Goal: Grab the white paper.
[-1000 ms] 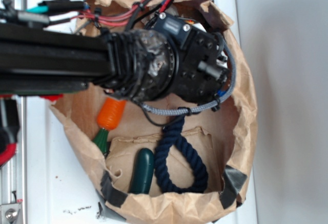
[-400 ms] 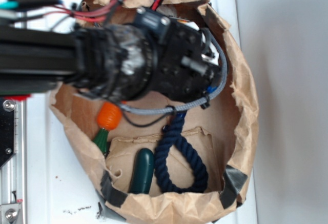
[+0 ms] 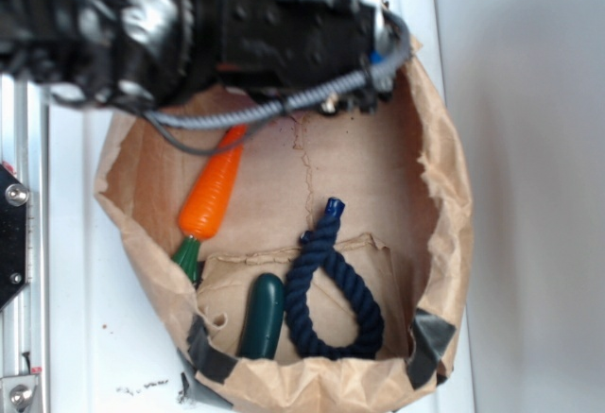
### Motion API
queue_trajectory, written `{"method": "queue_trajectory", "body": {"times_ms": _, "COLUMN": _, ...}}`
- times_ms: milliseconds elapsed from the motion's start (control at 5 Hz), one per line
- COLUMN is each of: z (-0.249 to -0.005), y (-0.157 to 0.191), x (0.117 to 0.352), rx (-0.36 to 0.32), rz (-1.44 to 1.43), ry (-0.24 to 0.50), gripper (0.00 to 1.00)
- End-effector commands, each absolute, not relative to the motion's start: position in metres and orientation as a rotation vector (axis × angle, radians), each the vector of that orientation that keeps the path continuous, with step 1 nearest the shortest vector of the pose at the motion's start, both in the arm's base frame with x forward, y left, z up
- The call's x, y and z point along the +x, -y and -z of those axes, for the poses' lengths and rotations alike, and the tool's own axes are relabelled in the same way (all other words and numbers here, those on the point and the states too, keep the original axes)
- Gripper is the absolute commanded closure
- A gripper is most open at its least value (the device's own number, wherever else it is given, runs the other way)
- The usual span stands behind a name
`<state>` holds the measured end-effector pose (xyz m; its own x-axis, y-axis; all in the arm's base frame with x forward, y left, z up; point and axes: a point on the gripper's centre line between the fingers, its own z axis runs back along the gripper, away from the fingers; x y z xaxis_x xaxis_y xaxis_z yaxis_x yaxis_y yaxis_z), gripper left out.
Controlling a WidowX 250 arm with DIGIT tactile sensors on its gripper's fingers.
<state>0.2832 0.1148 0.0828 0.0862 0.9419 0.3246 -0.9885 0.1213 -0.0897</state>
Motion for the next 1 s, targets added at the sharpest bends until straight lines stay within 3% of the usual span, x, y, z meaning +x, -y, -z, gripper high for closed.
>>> {"method": "queue_trajectory", "body": {"times_ms": 0, "z": -0.086, "y": -0.14, "x": 0.267, "rx": 0.073, "rz": -1.6, "ry": 0.508, "gripper": 0.0}}
{"method": "queue_trajectory", "body": {"times_ms": 400, "z": -0.075, "y": -0.145, "x": 0.269, "rx": 0.127, "rz": -1.676, "ry": 0.546, "gripper": 0.0}}
{"method": "queue_trajectory", "body": {"times_ms": 800, "z": -0.071, "y": -0.139, "x": 0.299, "rx": 0.227, "rz": -1.734, "ry": 0.585, "gripper": 0.0}}
